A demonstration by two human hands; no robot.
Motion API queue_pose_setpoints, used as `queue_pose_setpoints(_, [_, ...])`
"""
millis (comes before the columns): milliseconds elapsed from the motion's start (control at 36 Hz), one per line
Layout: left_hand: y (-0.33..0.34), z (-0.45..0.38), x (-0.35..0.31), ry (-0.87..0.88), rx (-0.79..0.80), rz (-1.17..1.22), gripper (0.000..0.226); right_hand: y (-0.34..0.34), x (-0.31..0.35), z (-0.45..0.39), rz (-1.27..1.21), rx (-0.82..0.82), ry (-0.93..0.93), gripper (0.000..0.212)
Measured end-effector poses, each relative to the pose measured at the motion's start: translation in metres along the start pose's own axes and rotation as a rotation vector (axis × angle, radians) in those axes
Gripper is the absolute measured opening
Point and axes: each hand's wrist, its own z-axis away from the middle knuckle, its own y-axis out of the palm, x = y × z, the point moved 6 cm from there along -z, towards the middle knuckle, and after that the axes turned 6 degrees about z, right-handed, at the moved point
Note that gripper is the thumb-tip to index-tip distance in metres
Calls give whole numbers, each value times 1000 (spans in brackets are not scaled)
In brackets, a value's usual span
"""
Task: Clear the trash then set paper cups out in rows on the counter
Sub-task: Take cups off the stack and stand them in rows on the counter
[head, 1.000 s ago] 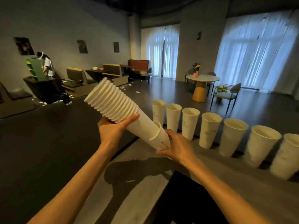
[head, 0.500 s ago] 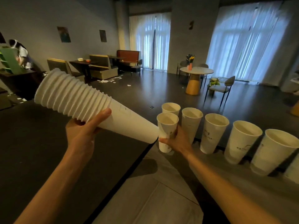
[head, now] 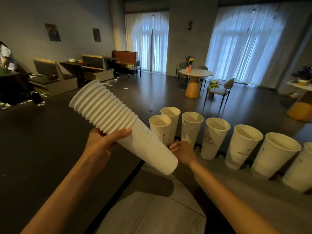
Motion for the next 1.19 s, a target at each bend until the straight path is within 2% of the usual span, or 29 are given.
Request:
queue_pose_setpoints(83, [16,-2,18,-116,29,94,110,-12,13,31,-265,171,63,38])
queue_pose_setpoints(194, [35,-1,38,-222,51,127,116,-20,32,66,-793,523,69,52])
queue_pose_setpoints(250, [40,-1,44,-237,36,116,114,-19,37,77,-871,707,14,65])
queue_pose_setpoints(306, [41,-3,47,-224,20,113,117,-16,39,83,-778,803,-68,73])
queue_pose_setpoints(444, [52,-3,40,-81,62,-42,83,-17,26,83,-529,686,-128,96])
queue_pose_setpoints(528, [64,1,30,22,88,-201,90,-26,21,81,-420,553,-186,89])
queue_pose_setpoints(639, [73,2,19,173,62,-293,68,-38,13,77,-144,302,-245,91])
queue_pose_setpoints(722, [68,-3,7,244,-69,-211,73,-41,-1,75,-7,178,-213,87])
queue_pose_setpoints(833, [47,-16,-17,312,-229,-50,93,-48,-17,67,-16,73,-199,85])
queue_pose_setpoints(1056, [34,-16,-43,378,-181,-12,71,-54,-26,33,-48,-66,-147,94])
queue_pose_setpoints(1111, [34,-14,-41,361,-146,-15,74,-53,-27,28,-46,-76,-148,95])
queue_pose_setpoints(1194, [39,-10,-37,324,-95,-46,92,-51,-26,23,-24,-84,-142,96])
